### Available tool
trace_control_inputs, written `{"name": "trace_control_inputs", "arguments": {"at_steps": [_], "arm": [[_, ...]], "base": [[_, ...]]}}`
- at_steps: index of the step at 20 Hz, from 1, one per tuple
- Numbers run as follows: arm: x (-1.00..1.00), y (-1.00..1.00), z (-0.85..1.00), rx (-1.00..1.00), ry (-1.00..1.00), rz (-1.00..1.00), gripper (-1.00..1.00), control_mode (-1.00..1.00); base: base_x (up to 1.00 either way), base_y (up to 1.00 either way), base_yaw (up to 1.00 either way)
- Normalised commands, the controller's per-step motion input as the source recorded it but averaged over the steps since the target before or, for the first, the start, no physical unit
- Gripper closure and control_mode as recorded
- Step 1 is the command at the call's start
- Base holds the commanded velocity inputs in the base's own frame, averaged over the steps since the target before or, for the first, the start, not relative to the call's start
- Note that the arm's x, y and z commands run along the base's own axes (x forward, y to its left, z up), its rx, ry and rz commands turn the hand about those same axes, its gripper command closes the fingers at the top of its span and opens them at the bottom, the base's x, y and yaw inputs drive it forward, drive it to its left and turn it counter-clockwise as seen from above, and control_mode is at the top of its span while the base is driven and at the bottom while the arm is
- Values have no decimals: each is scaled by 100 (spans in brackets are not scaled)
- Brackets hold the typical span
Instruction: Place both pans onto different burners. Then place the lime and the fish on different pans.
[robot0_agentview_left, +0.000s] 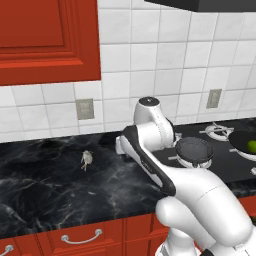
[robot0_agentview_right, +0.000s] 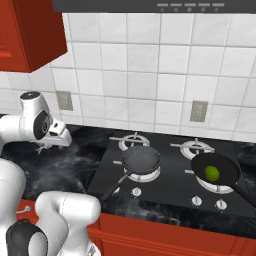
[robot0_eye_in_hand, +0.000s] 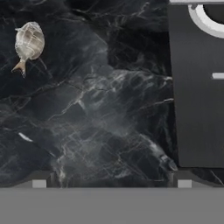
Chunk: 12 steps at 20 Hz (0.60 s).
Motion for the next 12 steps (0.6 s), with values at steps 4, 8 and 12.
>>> {"name": "trace_control_inputs", "arguments": {"at_steps": [4, 8, 12], "arm": [[2, 31, -32, 0, 2, 7, -100, -100], [10, 38, -32, 0, 2, 6, -100, -100], [19, 25, -23, 0, 0, 6, -100, -100]], "base": [[0, 0, 0], [0, 0, 0], [0, 0, 0]]}}
